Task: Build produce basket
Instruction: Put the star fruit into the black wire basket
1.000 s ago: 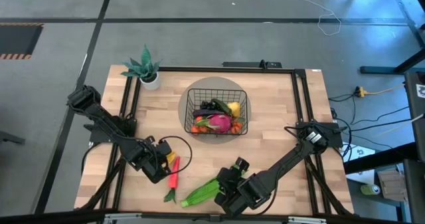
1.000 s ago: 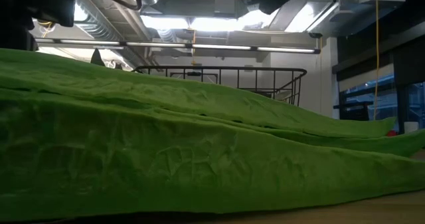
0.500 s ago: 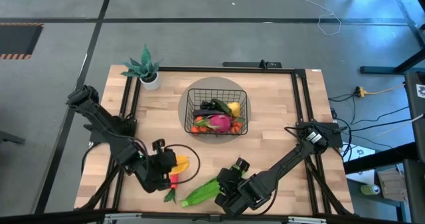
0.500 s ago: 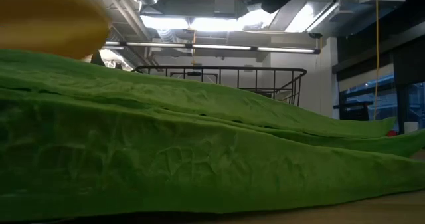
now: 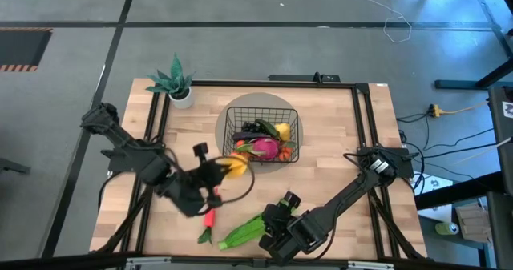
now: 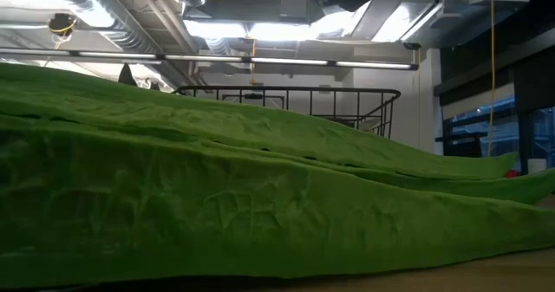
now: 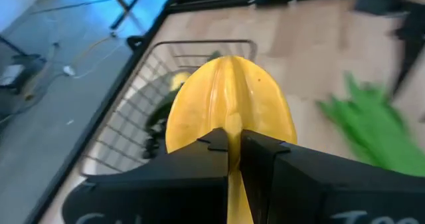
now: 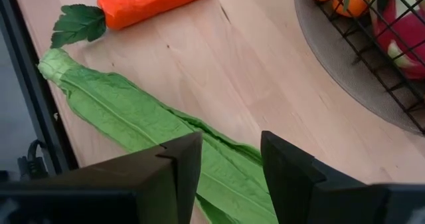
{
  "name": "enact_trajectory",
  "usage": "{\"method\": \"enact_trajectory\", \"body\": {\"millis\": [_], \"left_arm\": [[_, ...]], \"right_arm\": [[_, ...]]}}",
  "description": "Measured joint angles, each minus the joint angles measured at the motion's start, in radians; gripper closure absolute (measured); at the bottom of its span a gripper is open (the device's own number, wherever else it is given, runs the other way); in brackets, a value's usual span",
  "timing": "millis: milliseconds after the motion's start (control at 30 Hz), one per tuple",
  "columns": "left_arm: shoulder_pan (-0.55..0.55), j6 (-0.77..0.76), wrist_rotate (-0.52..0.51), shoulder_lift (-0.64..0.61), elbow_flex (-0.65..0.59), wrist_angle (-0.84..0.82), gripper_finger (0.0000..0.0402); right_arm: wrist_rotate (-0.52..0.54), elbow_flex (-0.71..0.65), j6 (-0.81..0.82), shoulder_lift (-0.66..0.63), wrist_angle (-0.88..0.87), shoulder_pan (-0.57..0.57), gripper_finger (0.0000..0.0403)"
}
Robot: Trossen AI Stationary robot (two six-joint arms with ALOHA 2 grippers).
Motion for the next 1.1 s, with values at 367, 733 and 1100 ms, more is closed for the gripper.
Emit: {"method": "enact_trajectory", "body": {"millis": [367,733,1100], "left_arm": [[0.293,0.231,0.153,0.000,0.000,0.009,0.0398],[0.569,0.463,0.384,0.026,-0.001,0.034,0.0388],[0.680,0.523,0.477,0.044,-0.011,0.029,0.0289]], "right_arm": [[0.033,0.000,-0.106,0.000,-0.075,0.000,0.0258],[0.026,0.000,-0.105,0.000,-0.153,-0.013,0.0258],[0.026,0.000,-0.050,0.000,-0.150,-0.014,0.0258]]}}
